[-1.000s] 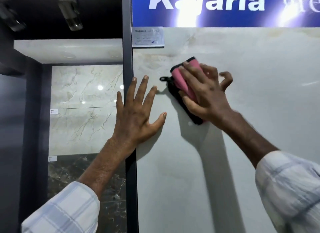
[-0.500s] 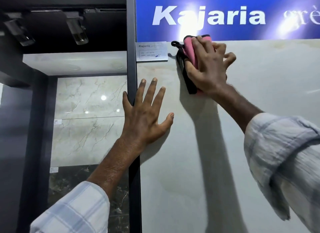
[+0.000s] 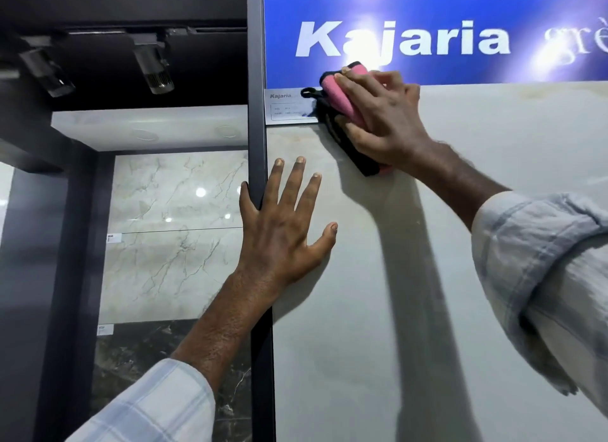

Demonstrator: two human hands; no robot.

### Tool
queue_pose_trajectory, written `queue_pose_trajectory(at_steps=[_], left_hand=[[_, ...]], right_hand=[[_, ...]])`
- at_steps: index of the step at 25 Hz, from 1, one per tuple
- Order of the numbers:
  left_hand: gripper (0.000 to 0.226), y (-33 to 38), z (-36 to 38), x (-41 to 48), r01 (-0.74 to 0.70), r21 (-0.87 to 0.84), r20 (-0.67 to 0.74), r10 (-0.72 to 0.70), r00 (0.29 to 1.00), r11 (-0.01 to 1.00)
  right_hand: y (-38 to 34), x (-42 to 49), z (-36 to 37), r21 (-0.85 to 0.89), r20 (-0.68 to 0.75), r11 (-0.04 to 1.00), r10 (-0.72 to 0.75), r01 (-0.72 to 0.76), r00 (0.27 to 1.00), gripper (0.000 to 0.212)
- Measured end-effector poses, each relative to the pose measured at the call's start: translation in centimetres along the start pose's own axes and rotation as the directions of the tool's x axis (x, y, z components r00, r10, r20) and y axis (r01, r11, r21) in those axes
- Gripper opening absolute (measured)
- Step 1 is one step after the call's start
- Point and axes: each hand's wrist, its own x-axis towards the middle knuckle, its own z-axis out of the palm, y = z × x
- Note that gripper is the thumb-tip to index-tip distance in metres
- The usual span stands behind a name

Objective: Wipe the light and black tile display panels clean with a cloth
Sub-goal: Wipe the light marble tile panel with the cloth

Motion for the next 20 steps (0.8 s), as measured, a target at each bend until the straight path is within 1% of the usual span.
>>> queue_pose_trajectory(at_steps=[2,3,4,6,7,8,10,11,12,13,14,15,16,17,18,19,20], left_hand=[[0.080,0.1,-0.1,0.0,0.005,-0.007,0.006,-0.005,1.000,1.000],[0.080,0.1,-0.1,0.0,0.007,-0.007,0.005,-0.006,1.000,1.000],[0.080,0.1,-0.1,0.0,0.006,-0.005,0.004,-0.006,1.000,1.000],[0.080,0.0,0.0,0.1,0.001,-0.001,0.004,-0.001,1.000,1.000],[0.079,0.0,0.0,0.0,-0.002,-0.004,0.003,0.002,1.000,1.000],[0.079,0.0,0.1,0.0,-0.003,-0.015,0.000,0.003,1.000,1.000],[0.079,0.0,0.2,-0.3,-0.009,-0.031,0.004,0.009,1.000,0.999],[0.079,-0.1,0.3,-0.4,-0.009,-0.029,0.006,0.009,1.000,1.000],[0.079,-0.1,0.3,-0.4,-0.009,-0.021,0.000,0.009,1.000,1.000],[0.078,0.0,0.2,-0.5,-0.015,-0.008,-0.016,0.015,1.000,1.000],[0.076,0.2,0.1,-0.4,-0.031,0.005,-0.037,0.031,0.999,1.000],[0.075,0.6,-0.2,-0.4,-0.058,0.012,-0.057,0.059,0.997,0.998],[0.074,1.0,-0.3,-0.4,-0.091,0.002,-0.073,0.091,0.993,0.996],[0.074,1.5,-0.4,-0.4,-0.121,-0.027,-0.080,0.119,0.990,0.992],[0.075,1.8,-0.3,-0.4,-0.138,-0.063,-0.073,0.133,0.988,0.988],[0.076,2.0,0.0,-0.4,-0.141,-0.084,-0.052,0.137,0.989,0.986],[0.078,2.1,0.3,-0.6,-0.140,-0.077,-0.026,0.139,0.990,0.987]], right_hand=[[0.8,0.4,-0.5,0.033,0.000,0.987,0.155,-0.155,0.988,0.081],[0.2,0.6,-0.2,-0.005,-0.003,0.979,0.203,-0.203,0.979,0.080],[-0.9,0.6,0.4,-0.056,-0.010,0.982,0.182,-0.182,0.983,0.079],[-1.3,0.3,0.7,-0.058,0.026,0.998,0.029,-0.027,0.999,0.074],[-0.1,0.4,0.3,-0.055,0.045,0.998,-0.038,0.040,0.998,0.072],[1.7,0.6,-0.3,-0.048,0.053,0.998,-0.030,0.033,0.998,0.073],[3.3,0.2,-1.0,-0.030,0.022,0.985,0.170,-0.169,0.985,0.078],[2.9,-0.4,-0.7,-0.053,-0.003,0.970,0.239,-0.239,0.971,0.078],[1.6,-1.2,-0.1,-0.100,-0.026,0.968,0.230,-0.232,0.973,0.076],[0.4,-2.1,0.5,-0.118,-0.011,0.983,0.143,-0.143,0.990,0.073],[0.2,-2.8,0.6,-0.115,0.027,0.993,0.025,-0.022,0.999,0.071],[1.0,-2.9,0.2,-0.105,0.061,0.992,-0.058,0.064,0.996,0.070],[2.7,-2.5,-0.4,-0.079,0.071,0.995,-0.047,0.053,0.996,0.071],[4.3,-1.9,-0.9,-0.045,0.049,0.997,0.068,-0.066,0.997,0.072],[5.2,-1.5,-1.3,-0.041,0.025,0.975,0.220,-0.219,0.975,0.073],[5.3,-1.2,-1.3,-0.069,0.002,0.939,0.339,-0.338,0.941,0.074],[4.6,-1.2,-0.9,-0.113,-0.016,0.917,0.383,-0.382,0.924,0.074]])
